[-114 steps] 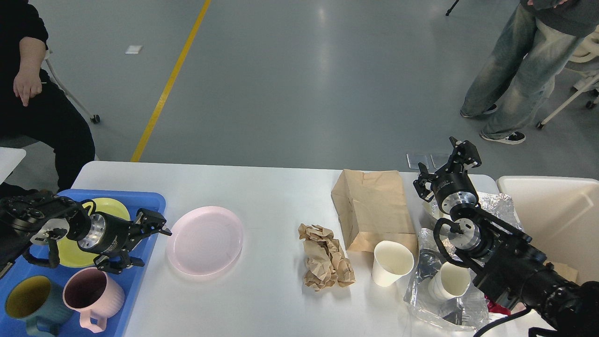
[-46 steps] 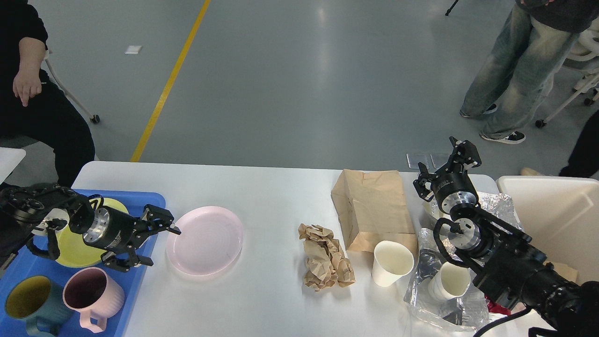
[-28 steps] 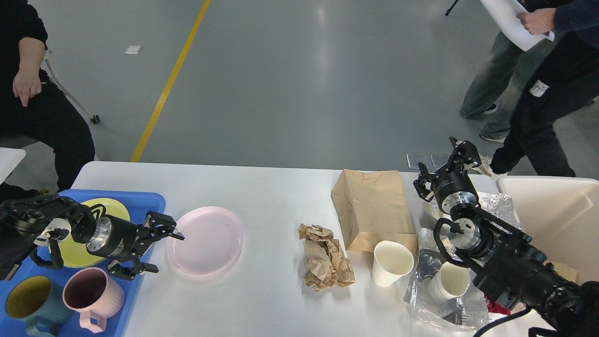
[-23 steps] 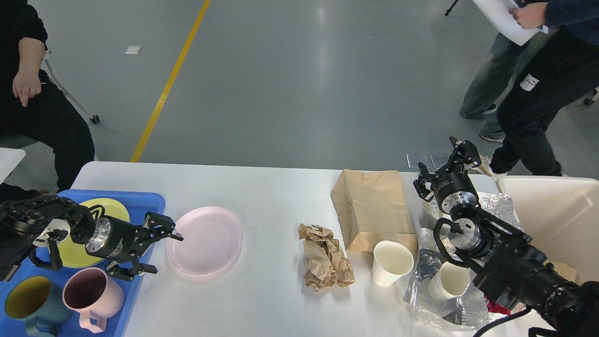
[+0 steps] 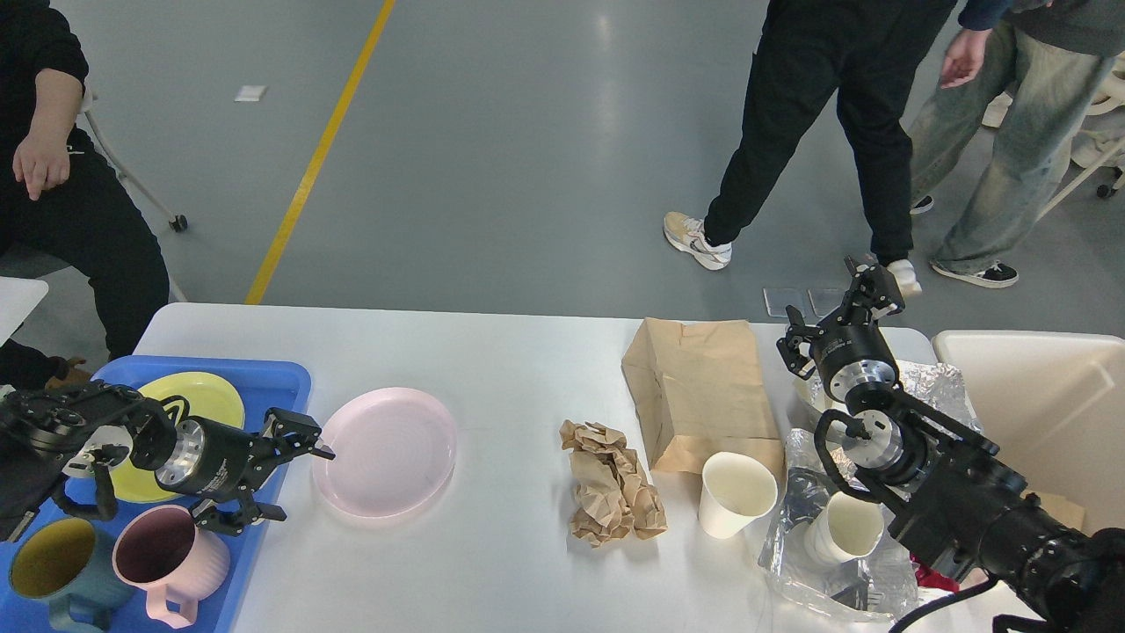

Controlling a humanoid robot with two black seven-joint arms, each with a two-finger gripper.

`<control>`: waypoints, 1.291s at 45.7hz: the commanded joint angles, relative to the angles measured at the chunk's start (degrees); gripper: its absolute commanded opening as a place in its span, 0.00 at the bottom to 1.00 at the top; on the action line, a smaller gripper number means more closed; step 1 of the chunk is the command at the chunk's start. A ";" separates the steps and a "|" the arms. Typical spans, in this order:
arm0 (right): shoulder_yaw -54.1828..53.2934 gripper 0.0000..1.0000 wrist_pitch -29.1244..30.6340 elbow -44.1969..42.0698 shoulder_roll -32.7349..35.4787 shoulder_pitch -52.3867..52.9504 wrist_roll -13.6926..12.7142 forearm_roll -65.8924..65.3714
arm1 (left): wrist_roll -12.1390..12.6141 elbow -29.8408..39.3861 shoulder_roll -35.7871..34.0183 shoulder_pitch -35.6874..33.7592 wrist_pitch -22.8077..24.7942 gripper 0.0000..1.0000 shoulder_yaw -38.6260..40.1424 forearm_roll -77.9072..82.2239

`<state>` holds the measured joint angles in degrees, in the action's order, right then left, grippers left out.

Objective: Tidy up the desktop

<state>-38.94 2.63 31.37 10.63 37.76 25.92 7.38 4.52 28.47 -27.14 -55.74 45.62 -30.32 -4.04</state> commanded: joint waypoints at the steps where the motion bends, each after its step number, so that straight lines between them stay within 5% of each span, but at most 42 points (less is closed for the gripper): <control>1: 0.00 1.00 0.01 0.00 0.00 0.03 0.01 0.00 | 0.14 0.01 0.33 0.11 -0.70 0.91 0.00 0.00; 22: 0.00 1.00 0.01 0.00 0.00 -0.06 0.01 0.00 | 0.23 0.10 0.33 0.20 1.49 0.53 -0.18 0.17; 59: 0.00 1.00 0.01 0.00 0.00 0.03 0.01 0.00 | 0.76 -4.21 1.91 0.20 -1.23 0.50 -1.15 0.26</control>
<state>-38.94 2.63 31.38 10.63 37.76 25.92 7.38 5.25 24.65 -25.57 -55.52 44.40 -31.63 -3.71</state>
